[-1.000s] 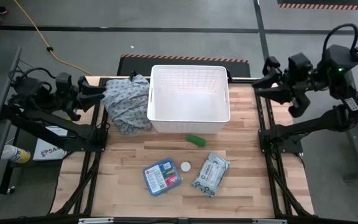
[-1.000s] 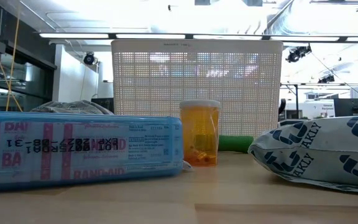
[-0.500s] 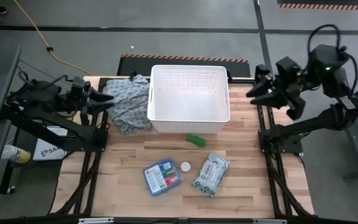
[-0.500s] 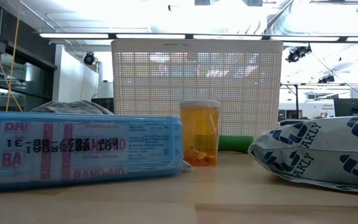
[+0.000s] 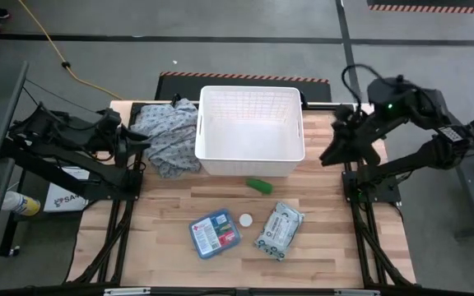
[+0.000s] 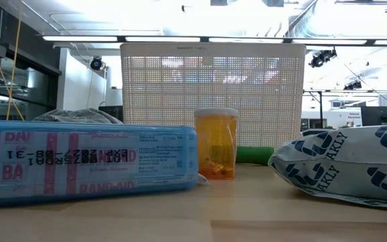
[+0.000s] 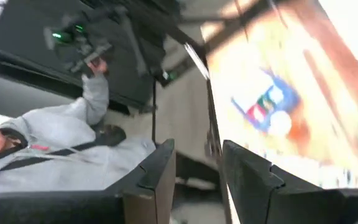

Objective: Pick & place medical supplies in basket/bin
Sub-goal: Put the blue mailer bag into the white bin

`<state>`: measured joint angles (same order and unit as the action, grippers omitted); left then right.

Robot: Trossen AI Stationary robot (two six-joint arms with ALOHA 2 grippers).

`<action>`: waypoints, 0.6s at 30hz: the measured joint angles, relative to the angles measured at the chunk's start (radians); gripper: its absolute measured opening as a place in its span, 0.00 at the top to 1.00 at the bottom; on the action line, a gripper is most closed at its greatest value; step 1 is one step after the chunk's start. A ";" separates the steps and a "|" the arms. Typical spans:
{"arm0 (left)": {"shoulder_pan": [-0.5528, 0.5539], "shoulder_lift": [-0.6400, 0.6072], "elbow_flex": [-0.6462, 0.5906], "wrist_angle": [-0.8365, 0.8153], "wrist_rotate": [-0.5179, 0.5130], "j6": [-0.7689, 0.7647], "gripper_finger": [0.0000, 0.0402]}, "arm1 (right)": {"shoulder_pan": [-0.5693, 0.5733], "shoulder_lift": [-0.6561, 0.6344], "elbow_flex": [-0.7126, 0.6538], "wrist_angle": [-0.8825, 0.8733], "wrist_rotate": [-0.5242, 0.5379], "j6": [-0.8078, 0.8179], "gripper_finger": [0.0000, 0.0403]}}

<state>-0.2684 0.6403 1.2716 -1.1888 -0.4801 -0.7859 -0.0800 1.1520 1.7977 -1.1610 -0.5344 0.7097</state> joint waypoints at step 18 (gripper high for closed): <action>0.000 0.000 0.000 -0.010 -0.032 -0.005 0.47 | 0.429 0.049 0.000 -0.204 0.377 0.488 0.69</action>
<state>-0.2684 0.6403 1.2716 -1.1985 -0.5123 -0.7914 0.3486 1.2009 1.7977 -1.3653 -0.1574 1.1980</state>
